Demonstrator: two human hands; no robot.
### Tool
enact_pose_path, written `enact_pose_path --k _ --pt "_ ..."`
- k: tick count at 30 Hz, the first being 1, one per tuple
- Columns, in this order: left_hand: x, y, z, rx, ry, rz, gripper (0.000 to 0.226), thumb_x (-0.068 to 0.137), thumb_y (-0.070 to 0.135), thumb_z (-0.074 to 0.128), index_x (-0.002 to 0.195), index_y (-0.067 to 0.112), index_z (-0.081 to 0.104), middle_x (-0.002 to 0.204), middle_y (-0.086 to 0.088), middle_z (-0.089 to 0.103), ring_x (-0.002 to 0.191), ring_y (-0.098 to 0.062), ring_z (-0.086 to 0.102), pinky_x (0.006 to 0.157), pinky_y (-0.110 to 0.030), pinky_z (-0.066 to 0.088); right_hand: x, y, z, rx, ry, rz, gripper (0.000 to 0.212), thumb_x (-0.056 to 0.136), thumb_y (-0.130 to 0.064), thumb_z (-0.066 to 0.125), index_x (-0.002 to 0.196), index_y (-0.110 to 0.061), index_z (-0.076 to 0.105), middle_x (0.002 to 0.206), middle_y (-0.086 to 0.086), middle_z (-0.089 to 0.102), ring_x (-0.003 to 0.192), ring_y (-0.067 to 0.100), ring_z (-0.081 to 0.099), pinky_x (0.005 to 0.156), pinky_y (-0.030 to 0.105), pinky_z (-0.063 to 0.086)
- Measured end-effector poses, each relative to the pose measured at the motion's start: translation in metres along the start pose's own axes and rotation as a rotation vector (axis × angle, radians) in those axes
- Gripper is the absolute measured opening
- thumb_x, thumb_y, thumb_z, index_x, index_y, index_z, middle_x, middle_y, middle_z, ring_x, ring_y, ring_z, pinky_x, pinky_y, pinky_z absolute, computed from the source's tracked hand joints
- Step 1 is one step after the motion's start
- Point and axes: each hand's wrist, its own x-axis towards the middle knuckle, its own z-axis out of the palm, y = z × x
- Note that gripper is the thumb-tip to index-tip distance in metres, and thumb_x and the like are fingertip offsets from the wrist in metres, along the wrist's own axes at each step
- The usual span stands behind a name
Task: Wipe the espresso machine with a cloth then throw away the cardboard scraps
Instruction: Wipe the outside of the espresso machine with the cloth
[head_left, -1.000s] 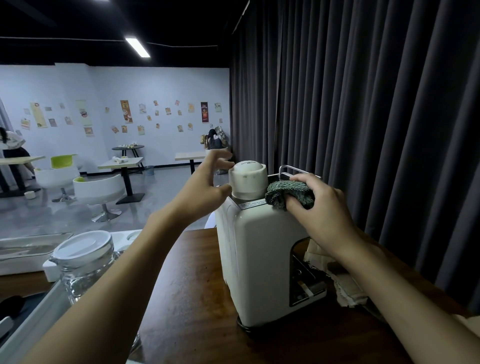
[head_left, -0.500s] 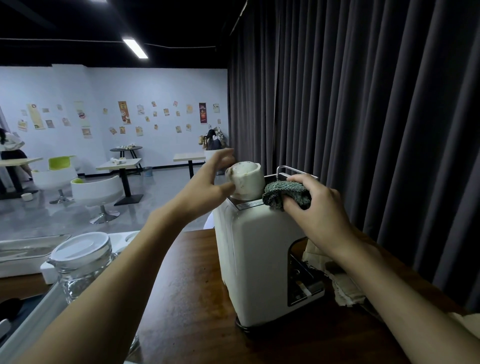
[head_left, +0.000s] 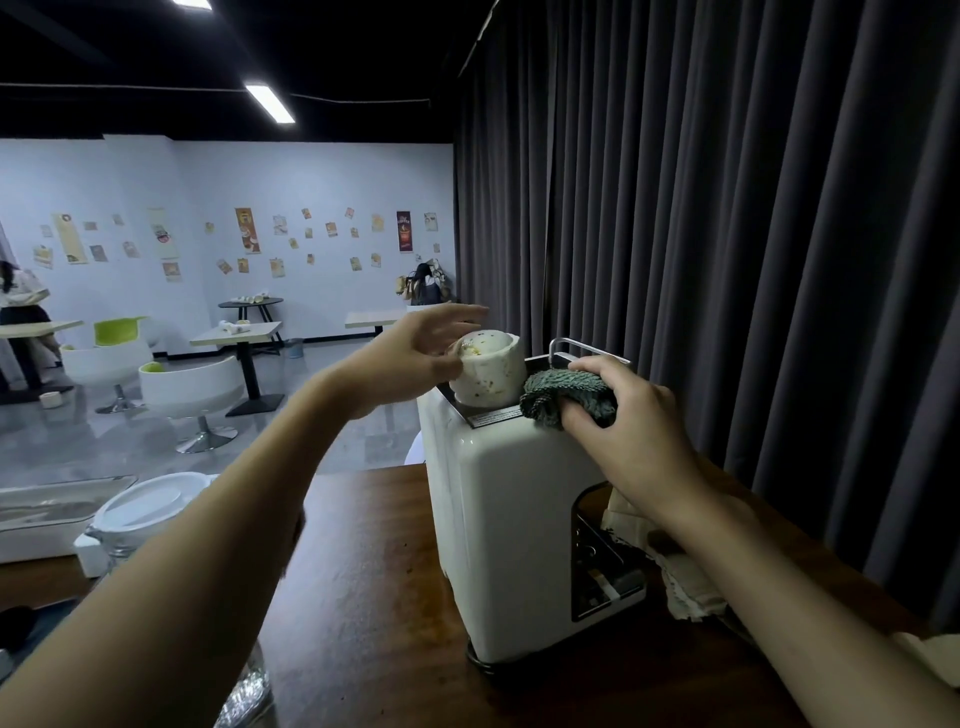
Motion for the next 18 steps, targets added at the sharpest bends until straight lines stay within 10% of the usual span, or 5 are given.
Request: enact_pose_path --k 11,18 --pt "-0.003 -0.015 -0.002 -0.127 -0.073 -0.066 0.081 0.081 0.011 0.076 0.151 0.023 0.036 0.128 0.011 0.063 0.124 -0.016 0.06 0.102 -0.033 0.051 0.0 0.001 0.0 0.009 -0.005 0.0 0.033 0.084 -0.019 0.07 0.117 -0.018 0.066 0.105 0.001 0.071 0.098 0.017 0.065 0.088 0.039 0.053" --pt "-0.001 -0.019 0.019 -0.188 0.189 -0.045 0.079 0.074 0.005 0.085 0.142 0.011 0.046 0.127 -0.008 0.064 0.12 -0.02 0.062 0.106 -0.04 0.05 -0.001 0.001 0.0 0.01 0.003 0.002 0.033 0.084 -0.019 0.07 0.117 -0.018 0.066 0.105 0.002 0.071 0.099 0.018 0.065 0.089 0.04 0.052"
